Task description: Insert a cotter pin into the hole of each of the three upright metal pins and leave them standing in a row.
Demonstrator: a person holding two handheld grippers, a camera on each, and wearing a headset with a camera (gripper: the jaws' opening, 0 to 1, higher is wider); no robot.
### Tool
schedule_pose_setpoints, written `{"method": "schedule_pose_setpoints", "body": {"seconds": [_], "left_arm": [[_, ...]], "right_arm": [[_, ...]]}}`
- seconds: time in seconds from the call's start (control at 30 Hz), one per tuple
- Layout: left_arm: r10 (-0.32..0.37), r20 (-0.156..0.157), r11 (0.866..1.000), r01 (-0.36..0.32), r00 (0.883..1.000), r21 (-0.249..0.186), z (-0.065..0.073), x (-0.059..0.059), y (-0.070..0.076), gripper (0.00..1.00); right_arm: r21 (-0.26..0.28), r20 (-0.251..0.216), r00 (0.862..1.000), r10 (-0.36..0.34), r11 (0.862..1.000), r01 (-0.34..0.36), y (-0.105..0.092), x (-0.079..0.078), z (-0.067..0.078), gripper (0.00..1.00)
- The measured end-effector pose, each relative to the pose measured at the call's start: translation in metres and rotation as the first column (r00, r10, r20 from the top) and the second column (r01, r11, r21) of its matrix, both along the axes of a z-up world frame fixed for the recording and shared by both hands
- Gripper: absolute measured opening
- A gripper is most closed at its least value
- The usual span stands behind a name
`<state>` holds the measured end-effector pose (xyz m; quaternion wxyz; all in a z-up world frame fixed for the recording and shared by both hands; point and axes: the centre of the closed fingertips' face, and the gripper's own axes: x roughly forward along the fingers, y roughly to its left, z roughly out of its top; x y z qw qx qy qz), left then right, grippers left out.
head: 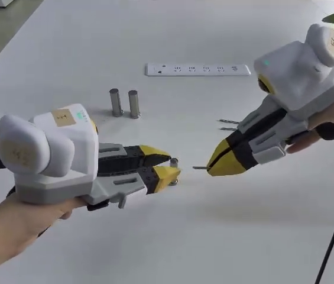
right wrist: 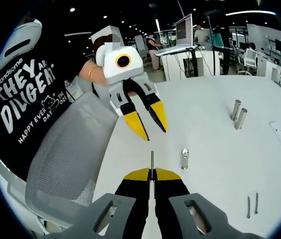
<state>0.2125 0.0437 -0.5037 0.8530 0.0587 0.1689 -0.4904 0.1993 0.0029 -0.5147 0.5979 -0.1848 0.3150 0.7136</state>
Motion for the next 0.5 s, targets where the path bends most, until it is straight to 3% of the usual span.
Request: {"method": "schedule_pose_setpoints", "body": {"seconds": [0.2,0.5], "left_arm": [[0.073,-0.014,0.997,-0.073,0.997,0.026,-0.023,0.015,0.004,0.18],[0.128,-0.037,0.989,-0.125,0.991,0.077,-0.052,0.029,0.004,0.18]], "right_arm": [[-0.017,0.010,1.000,-0.027,0.999,0.027,0.001,0.012,-0.013,0.00],[-0.041,0.011,0.999,-0.035,0.999,0.035,0.001,0.024,-0.030,0.00]]}}
